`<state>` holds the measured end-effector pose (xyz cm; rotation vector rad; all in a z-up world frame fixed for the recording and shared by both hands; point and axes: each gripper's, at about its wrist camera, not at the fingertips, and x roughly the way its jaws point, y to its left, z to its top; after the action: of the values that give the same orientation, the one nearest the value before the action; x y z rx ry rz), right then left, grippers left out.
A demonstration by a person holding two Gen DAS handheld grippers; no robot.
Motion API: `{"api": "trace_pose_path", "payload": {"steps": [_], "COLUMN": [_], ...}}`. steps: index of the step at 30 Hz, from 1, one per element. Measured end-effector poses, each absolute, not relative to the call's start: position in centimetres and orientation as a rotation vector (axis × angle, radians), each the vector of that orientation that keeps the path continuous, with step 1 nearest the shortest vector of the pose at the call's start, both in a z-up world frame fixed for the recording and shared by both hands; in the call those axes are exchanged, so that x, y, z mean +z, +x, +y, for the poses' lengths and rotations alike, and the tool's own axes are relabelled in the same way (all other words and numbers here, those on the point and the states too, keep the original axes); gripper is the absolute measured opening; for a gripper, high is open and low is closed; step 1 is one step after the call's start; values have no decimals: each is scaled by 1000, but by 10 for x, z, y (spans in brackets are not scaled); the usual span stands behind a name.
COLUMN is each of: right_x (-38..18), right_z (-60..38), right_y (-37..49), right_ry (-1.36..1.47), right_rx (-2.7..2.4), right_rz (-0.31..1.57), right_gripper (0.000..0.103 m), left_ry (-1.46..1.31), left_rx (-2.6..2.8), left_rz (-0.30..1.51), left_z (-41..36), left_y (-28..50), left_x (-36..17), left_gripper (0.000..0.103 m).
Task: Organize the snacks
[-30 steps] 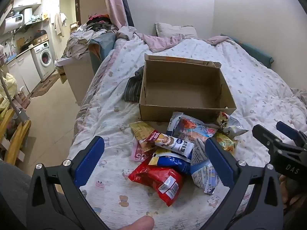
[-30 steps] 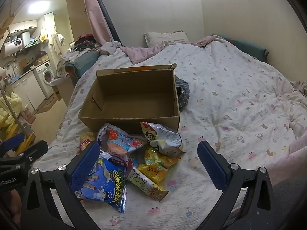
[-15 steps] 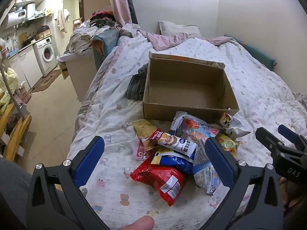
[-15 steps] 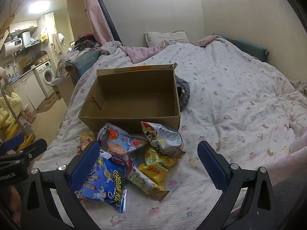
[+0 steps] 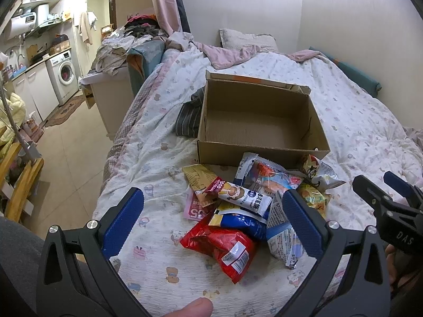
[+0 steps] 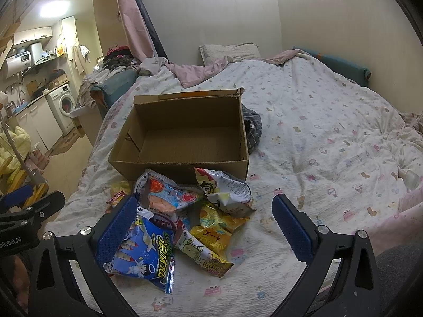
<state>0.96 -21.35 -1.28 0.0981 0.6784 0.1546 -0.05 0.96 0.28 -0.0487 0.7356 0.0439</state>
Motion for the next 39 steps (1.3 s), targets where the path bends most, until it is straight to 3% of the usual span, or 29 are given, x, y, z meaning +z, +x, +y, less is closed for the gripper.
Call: {"api": "trace_pose_path", "payload": {"steps": [39], "right_x": [-13], "right_z": [-212], "right_y": [7], "right_ry": [96], "right_rx": [153], "right_rz": [677], "right_gripper": [103], "left_ry": [-51], "left_rx": [43], "left_rz": [732], "left_z": [9], "left_y": [-1], "left_x": [1], "left_gripper": [103]}}
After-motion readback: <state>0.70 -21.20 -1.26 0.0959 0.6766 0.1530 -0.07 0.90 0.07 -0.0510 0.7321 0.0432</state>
